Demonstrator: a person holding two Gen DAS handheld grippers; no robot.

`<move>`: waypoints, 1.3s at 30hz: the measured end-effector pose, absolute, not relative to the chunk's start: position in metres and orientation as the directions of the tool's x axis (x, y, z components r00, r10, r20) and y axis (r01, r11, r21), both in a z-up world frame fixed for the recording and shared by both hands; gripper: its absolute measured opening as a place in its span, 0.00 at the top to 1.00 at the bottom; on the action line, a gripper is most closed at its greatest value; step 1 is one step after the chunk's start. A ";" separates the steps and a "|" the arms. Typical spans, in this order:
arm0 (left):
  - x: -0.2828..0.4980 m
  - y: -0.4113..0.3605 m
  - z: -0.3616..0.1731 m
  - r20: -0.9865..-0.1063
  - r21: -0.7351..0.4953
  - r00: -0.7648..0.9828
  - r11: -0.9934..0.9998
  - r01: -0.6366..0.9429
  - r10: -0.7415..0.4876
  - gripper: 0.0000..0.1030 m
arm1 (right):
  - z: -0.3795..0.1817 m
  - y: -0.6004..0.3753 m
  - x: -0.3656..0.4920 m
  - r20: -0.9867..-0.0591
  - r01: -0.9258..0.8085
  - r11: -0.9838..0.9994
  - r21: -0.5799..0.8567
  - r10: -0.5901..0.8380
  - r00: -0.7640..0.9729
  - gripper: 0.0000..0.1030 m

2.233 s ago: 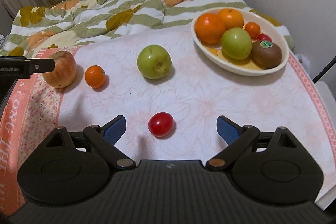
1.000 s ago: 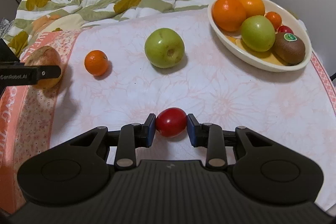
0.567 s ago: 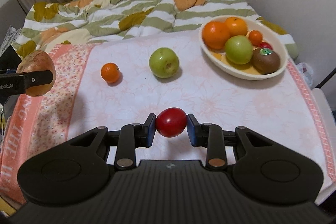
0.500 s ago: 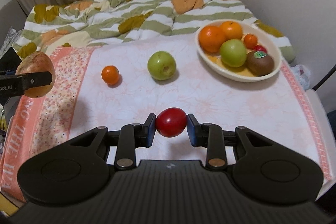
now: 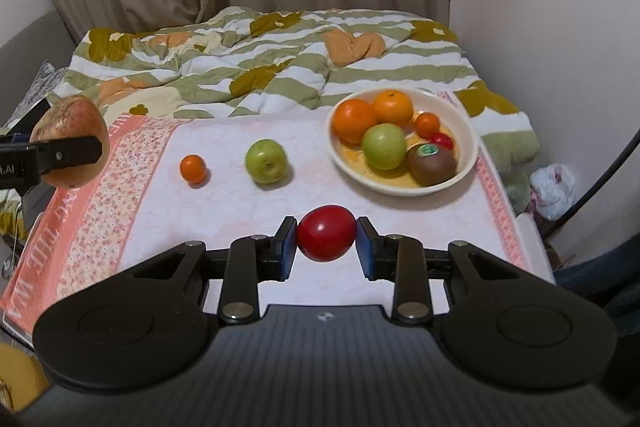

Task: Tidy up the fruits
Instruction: 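Carry the brown apple with the left and the tomato with the right to the bowl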

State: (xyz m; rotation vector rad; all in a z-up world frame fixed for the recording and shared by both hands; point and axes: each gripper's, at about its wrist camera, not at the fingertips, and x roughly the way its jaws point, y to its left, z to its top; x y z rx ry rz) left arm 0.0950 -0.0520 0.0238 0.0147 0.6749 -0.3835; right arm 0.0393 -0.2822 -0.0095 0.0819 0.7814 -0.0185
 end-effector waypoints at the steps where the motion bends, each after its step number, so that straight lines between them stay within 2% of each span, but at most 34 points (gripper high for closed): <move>1: 0.093 -0.062 0.025 -0.609 -0.116 0.715 0.931 0.347 -0.343 0.23 | -0.008 -0.290 0.038 -0.701 0.036 0.997 0.063 0.018 0.713 0.55; 7: 0.086 -0.114 0.026 -0.595 -0.128 0.728 0.934 0.333 -0.341 0.23 | -0.001 -0.340 0.038 -0.683 -0.003 0.999 0.052 0.038 0.729 0.55; 18: 0.112 -0.191 0.003 -0.622 -0.141 0.713 0.942 0.304 -0.324 0.23 | -0.012 -0.418 0.067 -0.691 -0.039 0.999 0.035 0.052 0.721 0.55; 39: 0.214 -0.253 -0.070 -0.725 -0.096 0.603 0.917 0.388 -0.332 0.24 | -0.054 -0.466 0.162 -0.745 0.057 0.997 0.056 0.004 0.667 0.55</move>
